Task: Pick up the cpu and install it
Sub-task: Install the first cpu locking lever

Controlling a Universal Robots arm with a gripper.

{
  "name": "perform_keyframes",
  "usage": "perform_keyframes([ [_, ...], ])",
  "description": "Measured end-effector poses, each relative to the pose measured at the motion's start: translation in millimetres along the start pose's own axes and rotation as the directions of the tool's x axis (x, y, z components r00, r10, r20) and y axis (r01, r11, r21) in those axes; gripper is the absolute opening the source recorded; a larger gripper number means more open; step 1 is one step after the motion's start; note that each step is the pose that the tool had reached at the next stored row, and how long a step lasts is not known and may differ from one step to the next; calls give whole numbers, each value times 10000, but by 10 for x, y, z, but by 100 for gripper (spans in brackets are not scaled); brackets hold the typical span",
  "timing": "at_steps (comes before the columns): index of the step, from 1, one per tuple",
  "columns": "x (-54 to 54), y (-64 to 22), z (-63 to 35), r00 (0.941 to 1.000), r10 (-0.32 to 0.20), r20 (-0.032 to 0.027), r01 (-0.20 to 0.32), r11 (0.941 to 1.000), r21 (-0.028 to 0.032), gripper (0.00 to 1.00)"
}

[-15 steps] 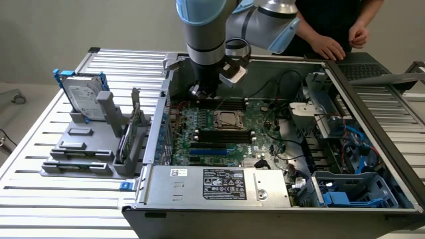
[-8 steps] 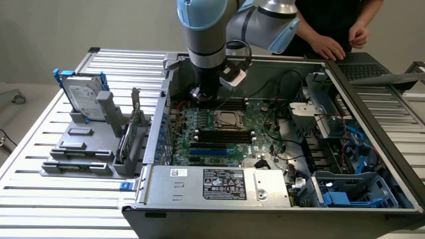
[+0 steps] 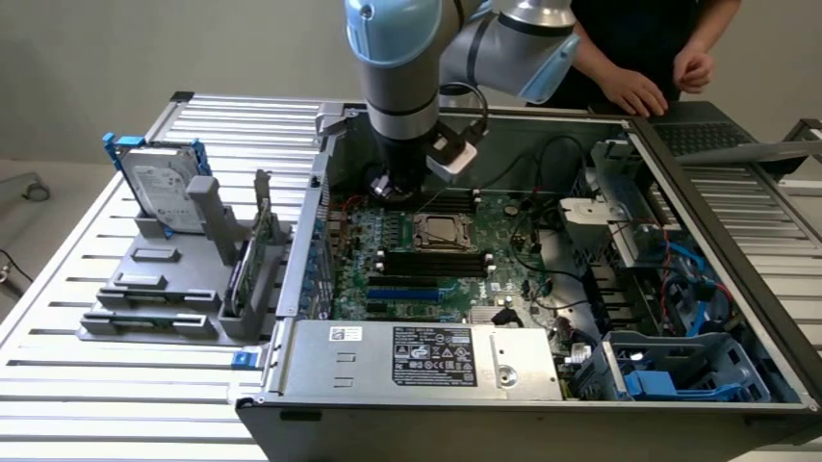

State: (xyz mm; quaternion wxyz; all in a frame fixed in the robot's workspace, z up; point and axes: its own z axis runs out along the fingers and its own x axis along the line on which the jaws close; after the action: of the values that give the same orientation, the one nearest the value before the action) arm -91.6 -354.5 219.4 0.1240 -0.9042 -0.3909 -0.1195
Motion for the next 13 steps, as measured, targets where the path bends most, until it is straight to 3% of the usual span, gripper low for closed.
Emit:
perform_keyframes([
  [5,3,17,49,9999,8,121,-7,9999,-135,11],
  [13,28,1,127,9999,21,126,-19,9998,-191,11],
])
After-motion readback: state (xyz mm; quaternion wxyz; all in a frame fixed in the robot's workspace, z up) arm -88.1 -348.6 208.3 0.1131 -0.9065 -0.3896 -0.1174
